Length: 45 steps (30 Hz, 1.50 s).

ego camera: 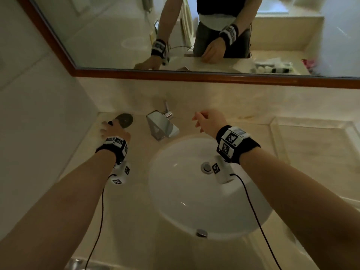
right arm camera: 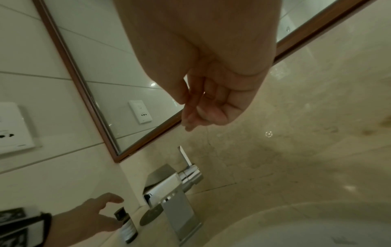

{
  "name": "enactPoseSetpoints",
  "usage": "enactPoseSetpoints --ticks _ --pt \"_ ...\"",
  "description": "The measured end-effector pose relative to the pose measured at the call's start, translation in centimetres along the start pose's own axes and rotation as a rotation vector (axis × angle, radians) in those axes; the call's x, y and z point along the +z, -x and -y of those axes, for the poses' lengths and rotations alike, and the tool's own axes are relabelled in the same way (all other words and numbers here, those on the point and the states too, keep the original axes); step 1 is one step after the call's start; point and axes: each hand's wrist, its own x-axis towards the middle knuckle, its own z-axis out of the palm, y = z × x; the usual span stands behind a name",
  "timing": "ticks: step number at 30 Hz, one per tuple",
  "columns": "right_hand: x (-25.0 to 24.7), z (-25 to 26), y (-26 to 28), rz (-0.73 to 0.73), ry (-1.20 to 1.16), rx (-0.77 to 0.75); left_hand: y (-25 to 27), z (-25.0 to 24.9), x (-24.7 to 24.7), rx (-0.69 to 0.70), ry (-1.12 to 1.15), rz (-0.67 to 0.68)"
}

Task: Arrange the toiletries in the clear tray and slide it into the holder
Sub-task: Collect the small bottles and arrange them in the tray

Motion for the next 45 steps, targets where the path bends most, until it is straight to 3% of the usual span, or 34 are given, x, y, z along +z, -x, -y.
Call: enactPoseSetpoints --ticks 3,10,15,19,23,26,28,31,38,45 --pt "1.3 0.9 -1.4 -0.004 -0.020 0.017 -3.0 1.7 0.1 0.067 -0.045 -0.033" --pt "2.9 0.3 -2.5 0.018 0.006 0.058 -7.6 1.8 0.9 0.171 -0.009 0.088" --pt "3.1 0.1 -1.5 0.026 0.023 0.058 -6.9 1.7 1.5 0.122 0.131 0.114" --pt "3.9 0.2 -0.1 0.053 0.032 0.047 -2.0 1.1 0.8 0.227 0.349 0.037" --pt "5.1 -0.1 2.4 0.190 0.032 0.029 6.0 0.2 0.3 0.402 0.612 0.184" --pt "5.5 -0.1 5.2 0.313 0.106 -0.080 11.4 -1.4 0.5 0.477 0.736 0.272" --pt "5.4 -0.4 6.9 0.302 0.070 -0.111 14.2 -2.7 1.0 0.491 0.828 0.319" --pt "3.3 -2.3 9.4 0.171 0.045 -0.078 18.5 -4.9 2.2 0.475 0.922 0.369" --pt "-5.7 -8.8 14.3 0.090 0.094 -0.025 27.3 -12.0 4.6 0.550 0.890 0.384" --pt "-16.0 -18.8 20.6 -0.063 -0.350 0.222 37.0 -19.3 8.7 0.651 0.633 0.468"
